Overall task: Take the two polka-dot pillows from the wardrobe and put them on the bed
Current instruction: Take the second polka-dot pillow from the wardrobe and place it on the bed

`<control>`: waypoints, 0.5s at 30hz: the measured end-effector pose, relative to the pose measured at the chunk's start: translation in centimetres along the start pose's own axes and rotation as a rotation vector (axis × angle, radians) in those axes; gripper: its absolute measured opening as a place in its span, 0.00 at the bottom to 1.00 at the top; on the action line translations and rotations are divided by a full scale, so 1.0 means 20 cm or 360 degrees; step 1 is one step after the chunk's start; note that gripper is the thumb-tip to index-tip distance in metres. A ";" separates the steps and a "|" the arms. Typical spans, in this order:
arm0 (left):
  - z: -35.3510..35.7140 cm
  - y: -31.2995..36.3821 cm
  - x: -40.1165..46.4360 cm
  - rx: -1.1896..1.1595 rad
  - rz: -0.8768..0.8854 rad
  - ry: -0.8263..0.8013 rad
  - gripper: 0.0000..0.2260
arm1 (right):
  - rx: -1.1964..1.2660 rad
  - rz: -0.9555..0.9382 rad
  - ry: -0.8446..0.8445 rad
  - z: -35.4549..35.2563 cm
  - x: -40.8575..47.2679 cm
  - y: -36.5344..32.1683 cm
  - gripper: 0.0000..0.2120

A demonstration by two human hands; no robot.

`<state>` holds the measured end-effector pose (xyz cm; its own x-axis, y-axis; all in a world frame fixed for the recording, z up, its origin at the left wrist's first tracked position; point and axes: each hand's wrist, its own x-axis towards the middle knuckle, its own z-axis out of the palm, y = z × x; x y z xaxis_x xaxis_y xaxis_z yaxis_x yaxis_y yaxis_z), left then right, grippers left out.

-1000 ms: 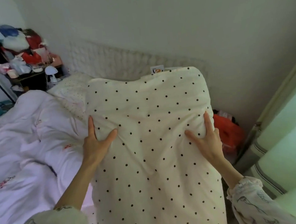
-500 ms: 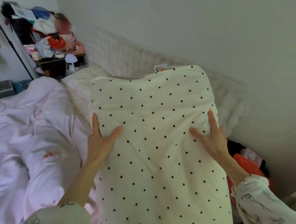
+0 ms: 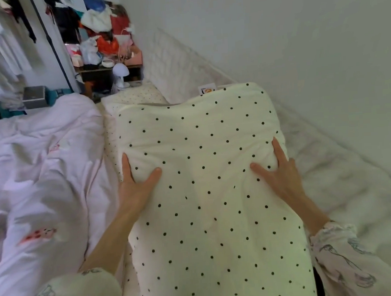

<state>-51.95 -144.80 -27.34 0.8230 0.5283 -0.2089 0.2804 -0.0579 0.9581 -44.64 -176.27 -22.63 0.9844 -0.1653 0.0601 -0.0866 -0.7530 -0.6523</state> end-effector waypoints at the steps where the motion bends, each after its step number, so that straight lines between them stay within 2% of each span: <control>1: 0.03 0.00 0.04 0.0003 -0.0019 0.0034 0.44 | 0.0000 -0.0010 -0.0029 0.02 0.07 0.00 0.42; 15: 0.47 -0.04 0.56 0.0070 -0.0262 0.0410 0.44 | 0.0021 -0.0160 -0.0484 0.45 1.04 0.10 0.41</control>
<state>-38.33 -146.83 -32.31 0.6140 0.7305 -0.2988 0.4252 0.0128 0.9050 -23.03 -175.43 -29.48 0.9888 0.1087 -0.1026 0.0132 -0.7472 -0.6645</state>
